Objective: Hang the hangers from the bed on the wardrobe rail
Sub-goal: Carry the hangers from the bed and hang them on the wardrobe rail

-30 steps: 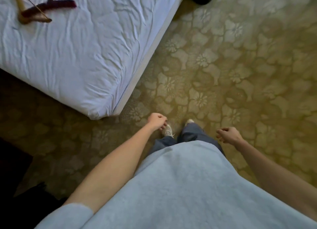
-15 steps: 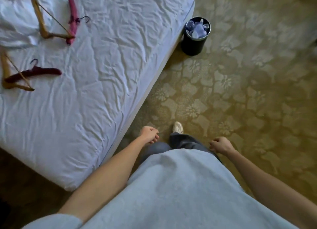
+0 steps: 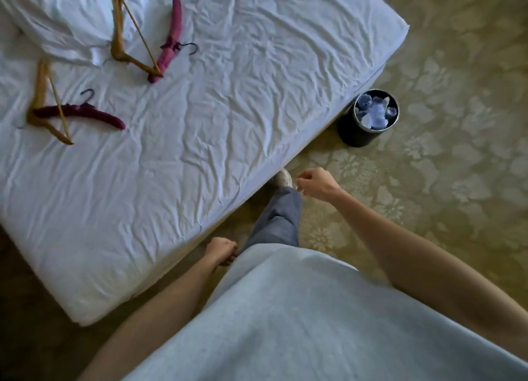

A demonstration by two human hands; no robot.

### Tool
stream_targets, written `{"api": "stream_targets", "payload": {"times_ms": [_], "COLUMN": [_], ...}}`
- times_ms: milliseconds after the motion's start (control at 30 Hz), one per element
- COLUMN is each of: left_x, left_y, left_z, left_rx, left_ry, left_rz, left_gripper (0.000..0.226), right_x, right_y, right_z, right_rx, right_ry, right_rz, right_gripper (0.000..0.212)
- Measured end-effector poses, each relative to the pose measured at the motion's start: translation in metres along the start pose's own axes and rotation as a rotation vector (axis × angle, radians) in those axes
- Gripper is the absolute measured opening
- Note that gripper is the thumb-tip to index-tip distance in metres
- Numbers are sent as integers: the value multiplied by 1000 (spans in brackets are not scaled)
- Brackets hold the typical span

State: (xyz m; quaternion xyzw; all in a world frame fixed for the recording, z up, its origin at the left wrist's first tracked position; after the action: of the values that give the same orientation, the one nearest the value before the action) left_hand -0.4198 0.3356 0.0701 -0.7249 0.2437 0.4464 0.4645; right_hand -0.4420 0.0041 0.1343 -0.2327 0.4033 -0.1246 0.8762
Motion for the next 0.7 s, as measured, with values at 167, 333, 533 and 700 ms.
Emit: {"api": "stream_targets", "payload": {"times_ms": [167,333,533,700], "left_x": [30,57,77,91], "left_y": [-19,-50,-80,-87], "left_z": [-86,-209,-320,-350], "left_rx": [-7,-146,-434,-560], "left_ry": [-6,73,77,4], "left_rz": [16,-40,-40,-60], "left_gripper": [20,29,17,17], "right_x": [69,125,188,247], "right_y": [-48,-105,-164,-182], "right_z": [13,3,10,32], "right_rx": [-108,-247,-362,-483], "right_ry": [71,140,175,142], "right_rz": [53,104,131,254], "right_gripper": [17,19,18,20]}}
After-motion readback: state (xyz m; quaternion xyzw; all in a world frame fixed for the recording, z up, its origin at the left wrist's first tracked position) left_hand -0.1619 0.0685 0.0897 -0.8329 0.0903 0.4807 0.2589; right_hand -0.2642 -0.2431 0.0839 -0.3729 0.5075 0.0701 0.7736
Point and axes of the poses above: each hand's wrist, its own x-axis towards the middle knuckle, its own y-axis out of the palm, z = x × y, the point moved 4 cm from there along x, towards the middle knuckle, and after that the axes turned 5 degrees about -z, right-handed, at the moved point
